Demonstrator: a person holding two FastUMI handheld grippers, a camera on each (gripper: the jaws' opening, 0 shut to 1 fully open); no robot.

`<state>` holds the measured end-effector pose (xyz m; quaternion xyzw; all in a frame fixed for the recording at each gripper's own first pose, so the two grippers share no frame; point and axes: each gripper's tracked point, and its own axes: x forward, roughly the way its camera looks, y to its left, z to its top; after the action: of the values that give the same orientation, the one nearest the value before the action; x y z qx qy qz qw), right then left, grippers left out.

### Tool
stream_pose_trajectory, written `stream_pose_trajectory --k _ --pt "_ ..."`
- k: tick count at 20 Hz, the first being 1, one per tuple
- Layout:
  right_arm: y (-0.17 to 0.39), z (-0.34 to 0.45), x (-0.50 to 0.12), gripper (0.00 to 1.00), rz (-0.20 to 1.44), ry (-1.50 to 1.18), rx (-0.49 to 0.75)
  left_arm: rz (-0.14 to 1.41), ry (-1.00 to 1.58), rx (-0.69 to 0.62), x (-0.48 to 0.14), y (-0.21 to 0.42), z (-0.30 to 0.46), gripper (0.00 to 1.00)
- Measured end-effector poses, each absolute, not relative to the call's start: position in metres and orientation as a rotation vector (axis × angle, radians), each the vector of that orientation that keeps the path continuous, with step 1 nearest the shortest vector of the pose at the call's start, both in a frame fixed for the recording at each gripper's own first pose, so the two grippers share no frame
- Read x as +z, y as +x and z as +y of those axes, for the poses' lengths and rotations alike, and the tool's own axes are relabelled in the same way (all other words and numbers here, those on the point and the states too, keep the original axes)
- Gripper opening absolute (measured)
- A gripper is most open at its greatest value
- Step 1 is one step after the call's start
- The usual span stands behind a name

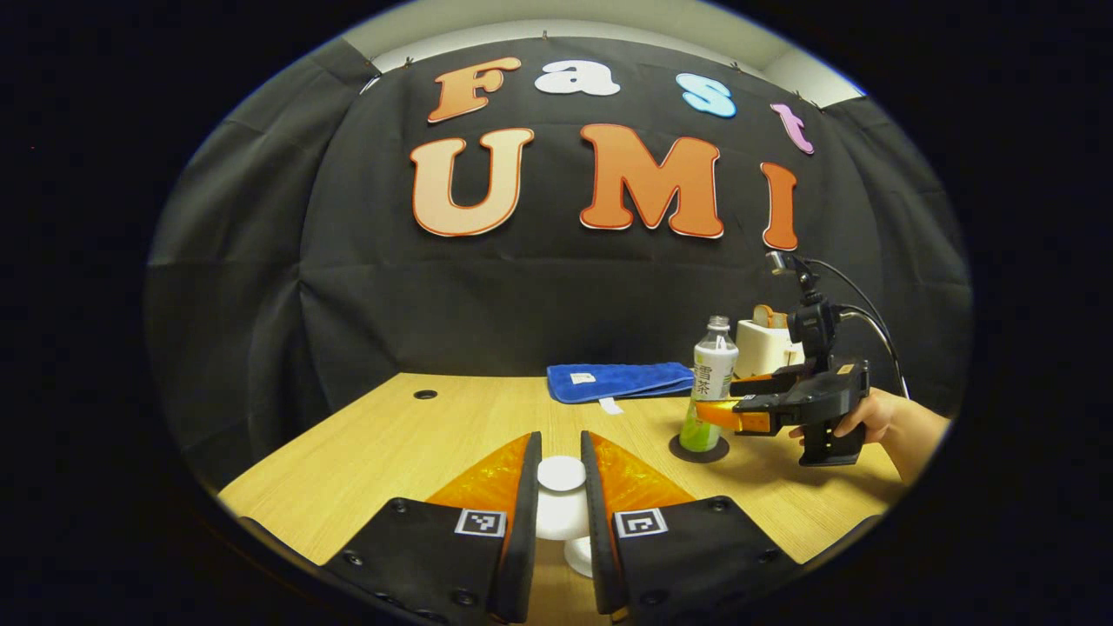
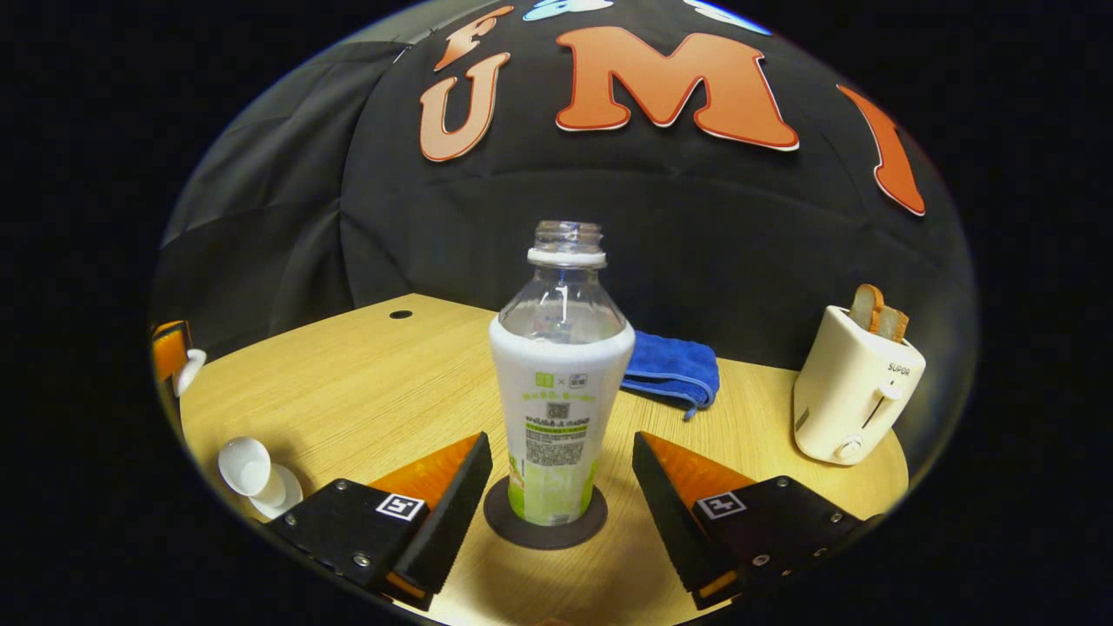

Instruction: Open the teacup lid with one hand, grasp the water bottle and pour water into the teacup with the other hand; after pouring, place the water bottle on the coaster and then close the teacup lid.

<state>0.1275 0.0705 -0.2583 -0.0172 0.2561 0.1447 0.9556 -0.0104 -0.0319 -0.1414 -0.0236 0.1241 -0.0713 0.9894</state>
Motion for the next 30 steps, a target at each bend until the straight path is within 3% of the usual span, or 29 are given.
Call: stream_pose_trajectory --k 13,30 --pt "0.066 0.045 -0.207 0.98 0.417 -0.055 0.343 0.366 -0.07 -0.235 -0.196 -0.017 -0.071 0.29" --pt "0.036 0.036 -0.16 0.98 0.302 -0.055 0.314 0.407 -0.005 -0.229 -0.222 -0.018 -0.079 0.31"
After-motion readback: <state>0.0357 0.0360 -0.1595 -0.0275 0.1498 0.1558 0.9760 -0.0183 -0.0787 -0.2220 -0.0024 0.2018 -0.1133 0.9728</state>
